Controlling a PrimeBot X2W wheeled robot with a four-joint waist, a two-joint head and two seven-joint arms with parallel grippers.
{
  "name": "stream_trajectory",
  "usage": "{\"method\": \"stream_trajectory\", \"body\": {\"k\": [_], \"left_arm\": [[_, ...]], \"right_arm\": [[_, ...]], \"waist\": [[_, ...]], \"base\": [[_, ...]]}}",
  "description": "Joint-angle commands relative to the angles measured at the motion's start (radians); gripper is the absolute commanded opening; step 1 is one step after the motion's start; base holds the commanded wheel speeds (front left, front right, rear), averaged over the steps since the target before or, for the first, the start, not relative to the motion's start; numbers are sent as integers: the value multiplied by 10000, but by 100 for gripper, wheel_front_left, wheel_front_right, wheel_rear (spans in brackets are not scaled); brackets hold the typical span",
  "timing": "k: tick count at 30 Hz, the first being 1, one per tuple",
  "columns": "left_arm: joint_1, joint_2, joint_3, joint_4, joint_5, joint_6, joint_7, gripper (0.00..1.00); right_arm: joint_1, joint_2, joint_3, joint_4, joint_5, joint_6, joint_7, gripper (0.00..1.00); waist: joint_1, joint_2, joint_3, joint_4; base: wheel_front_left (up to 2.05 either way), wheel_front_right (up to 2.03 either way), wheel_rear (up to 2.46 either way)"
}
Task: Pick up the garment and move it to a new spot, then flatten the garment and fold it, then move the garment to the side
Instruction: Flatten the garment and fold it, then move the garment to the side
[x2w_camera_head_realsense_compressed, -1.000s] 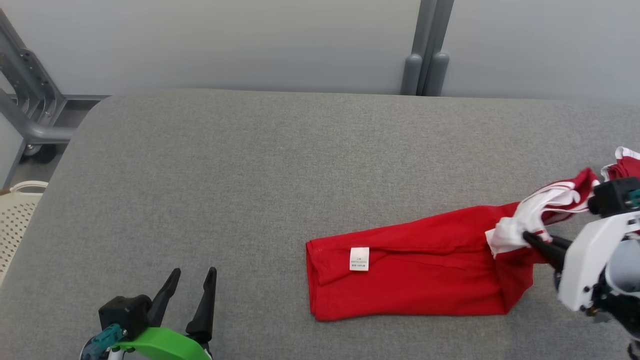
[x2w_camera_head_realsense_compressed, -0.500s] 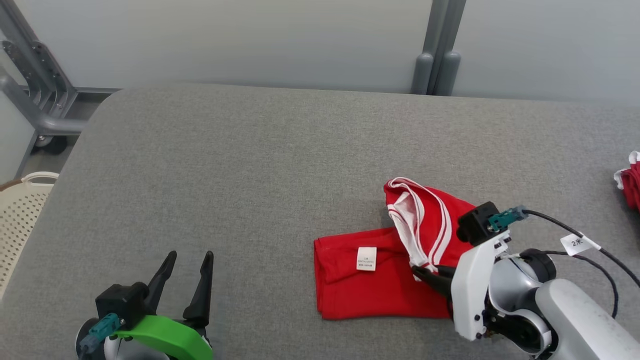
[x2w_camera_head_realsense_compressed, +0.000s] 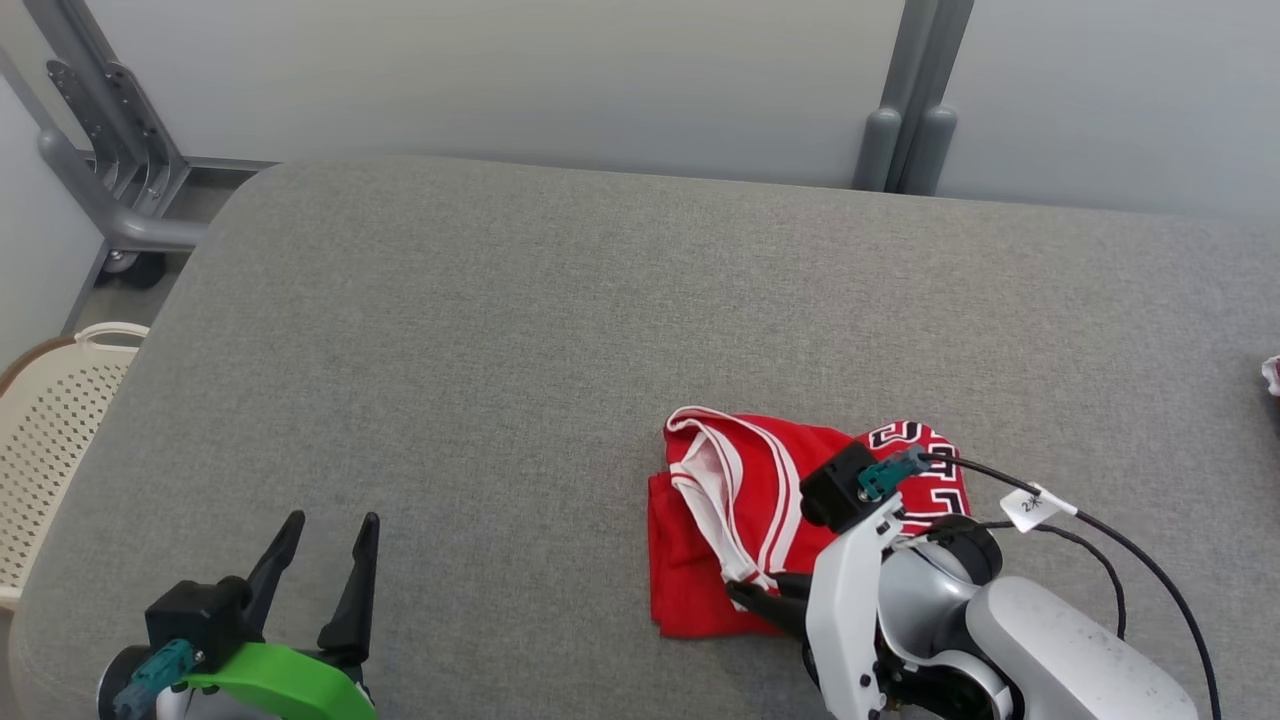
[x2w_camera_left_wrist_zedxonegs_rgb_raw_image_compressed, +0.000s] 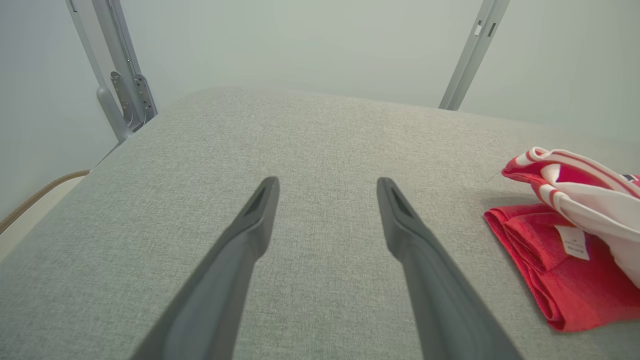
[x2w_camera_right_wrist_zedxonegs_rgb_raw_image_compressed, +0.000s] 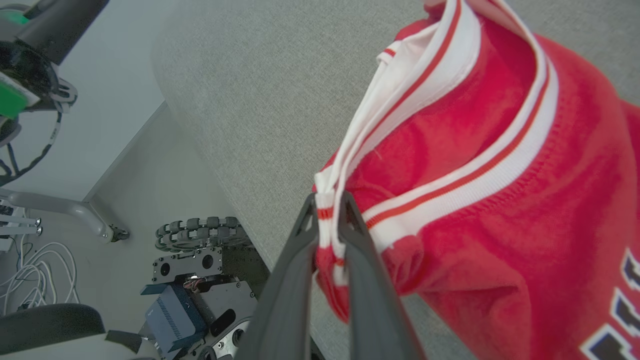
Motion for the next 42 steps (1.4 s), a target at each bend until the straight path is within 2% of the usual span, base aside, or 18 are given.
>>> {"method": "stream_trajectory", "body": {"k": [1, 15, 16, 17, 18, 25, 29, 35, 42], "left_arm": [[105, -12, 178, 92, 126, -79, -25, 100], [377, -553, 1325, 379, 496, -237, -24, 100], [391, -574, 1459, 359, 502, -182, -24, 100], [427, -629, 1602, 318, 465, -154, -26, 100], [485, -707, 1733, 284, 404, -110, -24, 100], [693, -996, 2428, 0, 532, -18, -24, 100], [732, -1063, 2642, -101, 643, -9, -24, 100], [814, -1183, 2876, -216, 700, -71, -24, 100], [754, -1370, 2967, -235, 825, -186, -24, 100]], "right_arm": [[-162, -32, 174, 75, 80, 5, -73, 0], [-515, 109, 1314, 733, 221, 3, -542, 0], [-534, 126, 1320, 756, 150, 3, -699, 56], [-531, 147, 1313, 797, 88, 3, -827, 94], [-515, 161, 1277, 845, 85, 3, -938, 100], [-182, -123, 794, 309, -43, 3, -1696, 100], [288, -507, -339, -12, 19, 3, -1890, 100], [1124, -1036, -2448, 400, -242, 5, -1762, 100], [1486, -792, -3670, 1017, -4, 3, -1419, 100]], "waist": [[0, 0, 23, -21], [0, 0, 131, -147], [0, 0, 126, -160], [0, 0, 124, -171], [0, 0, 117, -178], [0, 0, 133, -165], [0, 0, 218, -223], [0, 0, 362, -289], [0, 0, 577, -289]], "base": [[0, 0, 0], [0, 0, 0], [0, 0, 0], [0, 0, 0], [0, 0, 0], [0, 0, 0], [0, 0, 0], [0, 0, 0], [0, 0, 0]]}}
